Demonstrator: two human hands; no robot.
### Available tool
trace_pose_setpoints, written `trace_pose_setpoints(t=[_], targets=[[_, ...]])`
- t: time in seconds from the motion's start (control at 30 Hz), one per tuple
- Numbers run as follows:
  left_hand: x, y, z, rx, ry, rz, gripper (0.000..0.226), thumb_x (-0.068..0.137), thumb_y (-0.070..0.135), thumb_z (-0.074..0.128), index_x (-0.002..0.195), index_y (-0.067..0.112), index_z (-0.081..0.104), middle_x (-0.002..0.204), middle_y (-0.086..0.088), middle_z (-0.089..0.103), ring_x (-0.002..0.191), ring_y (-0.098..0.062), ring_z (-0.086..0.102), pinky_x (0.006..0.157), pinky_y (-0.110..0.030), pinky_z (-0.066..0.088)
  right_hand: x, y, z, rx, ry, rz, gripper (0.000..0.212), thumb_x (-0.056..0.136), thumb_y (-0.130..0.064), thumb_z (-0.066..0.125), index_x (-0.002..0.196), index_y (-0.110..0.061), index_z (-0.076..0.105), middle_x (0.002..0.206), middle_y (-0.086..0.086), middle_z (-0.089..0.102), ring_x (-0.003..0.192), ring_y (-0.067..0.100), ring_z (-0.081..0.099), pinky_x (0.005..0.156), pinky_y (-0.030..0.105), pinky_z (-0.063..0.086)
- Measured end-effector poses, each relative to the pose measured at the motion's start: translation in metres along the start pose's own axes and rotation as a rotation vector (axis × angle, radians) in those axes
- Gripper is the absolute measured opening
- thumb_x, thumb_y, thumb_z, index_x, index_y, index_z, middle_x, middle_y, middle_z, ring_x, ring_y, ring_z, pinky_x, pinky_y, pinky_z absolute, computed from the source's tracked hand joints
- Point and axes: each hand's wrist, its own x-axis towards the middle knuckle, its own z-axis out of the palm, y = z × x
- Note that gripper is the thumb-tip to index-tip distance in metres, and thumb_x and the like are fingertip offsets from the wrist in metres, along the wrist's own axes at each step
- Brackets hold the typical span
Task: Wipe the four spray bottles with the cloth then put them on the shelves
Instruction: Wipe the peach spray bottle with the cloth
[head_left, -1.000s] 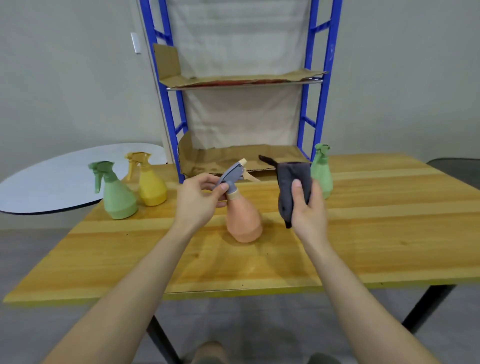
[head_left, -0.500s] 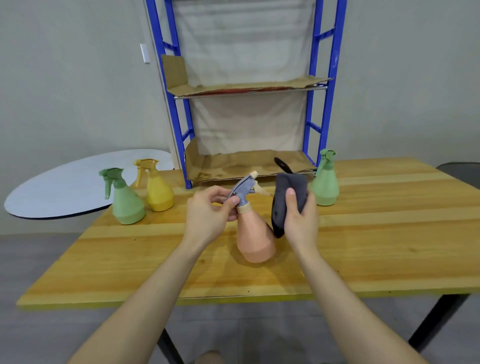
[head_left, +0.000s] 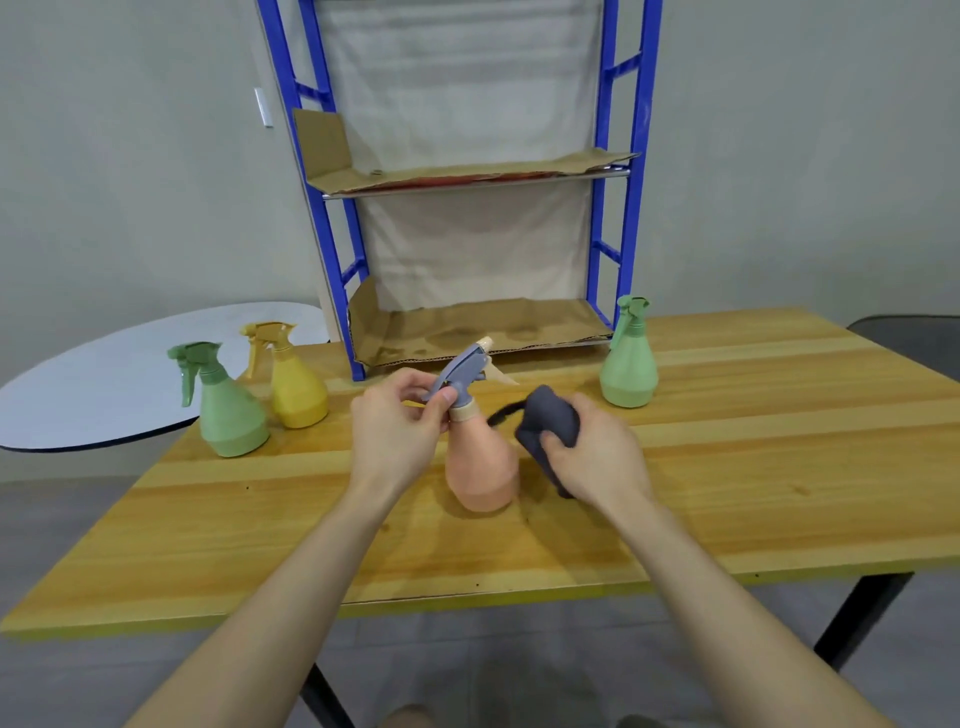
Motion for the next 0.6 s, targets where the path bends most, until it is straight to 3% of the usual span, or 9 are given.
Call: trace_pose_setpoints(t=[0.1,0.23,0.43,0.6], targets=[[0.02,0.0,0.007,0.019,0.003,0.012,0.009,0.092,0.034,0.084,0.095,0.027,0.078,0.087,0.004,0.078,0.068,-0.015,0.081,0.076,-0.048,0.068,-0.004,0.039,-0.019,-0.236,0.047,-0.028,0.035,0.098,-0.037,0.067,0.127,-0.017,0.062,0.114,0.007,0.071,0.105,0.034,0.066,0.085,0.044,0.056],[0.051,0.012,0.044,0.154,-0.007,0.076,0.016,0.092,0.038,0.083,0.098,0.024,0.079,0.086,0.011,0.076,0.077,-0.012,0.078,0.077,-0.043,0.067,-0.021,0.078,-0.002,-0.485,-0.143,-0.071,0.054,0.106,-0.048,0.049,0.15,-0.017,0.055,0.142,0.005,0.064,0.131,0.03,0.057,0.111,0.043,0.043],[0.087,0.033,0.123,0.323,-0.015,0.133,0.016,0.096,0.035,0.078,0.1,0.02,0.074,0.09,0.005,0.076,0.086,-0.018,0.073,0.079,-0.036,0.062,-0.024,0.082,0.006,-0.482,-0.087,-0.107,0.059,0.098,-0.049,0.04,0.138,-0.013,0.064,0.131,0.006,0.071,0.122,0.032,0.064,0.107,0.046,0.047],[0.103,0.039,0.177,0.353,-0.071,0.059,0.018,0.098,0.037,0.074,0.1,0.02,0.069,0.094,-0.004,0.076,0.09,-0.031,0.074,0.08,-0.045,0.064,-0.024,0.078,0.011,-0.523,-0.084,-0.102,0.058,0.095,-0.047,0.036,0.128,-0.013,0.07,0.119,0.004,0.074,0.108,0.032,0.068,0.097,0.047,0.054]])
